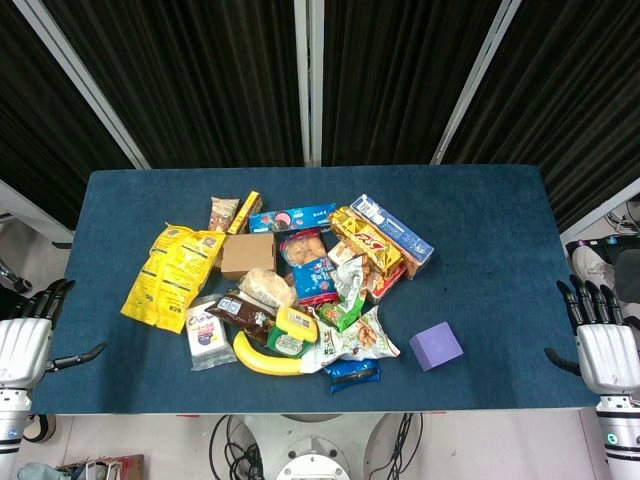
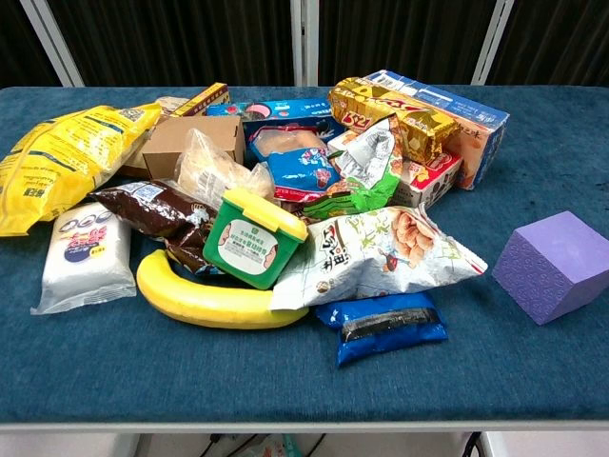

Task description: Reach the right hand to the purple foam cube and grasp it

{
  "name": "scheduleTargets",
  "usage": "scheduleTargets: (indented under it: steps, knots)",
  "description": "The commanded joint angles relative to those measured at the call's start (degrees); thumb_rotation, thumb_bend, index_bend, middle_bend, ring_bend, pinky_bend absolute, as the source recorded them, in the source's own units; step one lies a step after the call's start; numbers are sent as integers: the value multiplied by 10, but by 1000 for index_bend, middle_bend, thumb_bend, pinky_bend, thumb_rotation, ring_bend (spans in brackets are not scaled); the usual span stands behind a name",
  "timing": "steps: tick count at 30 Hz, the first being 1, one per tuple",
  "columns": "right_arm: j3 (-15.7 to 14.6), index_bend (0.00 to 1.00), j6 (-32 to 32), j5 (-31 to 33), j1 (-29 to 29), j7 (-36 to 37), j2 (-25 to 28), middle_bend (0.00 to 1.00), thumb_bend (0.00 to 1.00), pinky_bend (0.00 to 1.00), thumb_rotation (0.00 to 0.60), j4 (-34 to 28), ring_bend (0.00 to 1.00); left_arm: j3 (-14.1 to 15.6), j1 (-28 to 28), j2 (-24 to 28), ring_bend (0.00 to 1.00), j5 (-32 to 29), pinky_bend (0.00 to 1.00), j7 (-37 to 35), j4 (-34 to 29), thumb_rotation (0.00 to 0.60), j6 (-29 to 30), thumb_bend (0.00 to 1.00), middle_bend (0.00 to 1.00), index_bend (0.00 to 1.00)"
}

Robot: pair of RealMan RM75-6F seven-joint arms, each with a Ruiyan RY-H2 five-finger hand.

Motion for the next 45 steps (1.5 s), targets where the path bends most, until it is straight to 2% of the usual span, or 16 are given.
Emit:
scheduleTargets:
  steps: [1,11,18,24,31,40,43,45]
  knots:
    - [0,0,-6,5,-1,1,-2,0,0,0,600,4,0,0,1,1,157,2,263,-1,0,284,2,33,88,95]
    - [-8,0,-16,-20,11,-27,0,0,0,0,600,-18,0,4,6,-1,157,3,263,-2,1,287,5,34,88,95]
    - [-25,0,-49,-50,31,-69,12,0,0,0,600,-67,0,2,4,0,158,4,263,-3,-1,285,5,34,88,95]
    - [-34,0,-102,-61,60,-135,10,0,0,0,600,-114,0,1,1,-2,157,5,263,-2,-1,284,2,34,88,95]
    - [-35,0,-177,-35,95,-207,-27,0,0,0,600,-133,0,4,2,-7,158,8,263,-5,2,281,1,33,88,95]
    - [-34,0,-224,-12,125,-245,-83,11,0,0,600,-118,0,5,3,-7,157,7,263,-9,6,283,2,34,88,95]
    - [-35,0,-235,-5,132,-245,-95,61,0,0,600,-111,8,5,5,-9,158,5,263,-13,10,285,2,34,88,95]
    - [-36,27,-231,-8,133,-242,-101,140,9,0,600,-103,63,6,7,-10,157,6,263,-17,13,285,5,34,88,95]
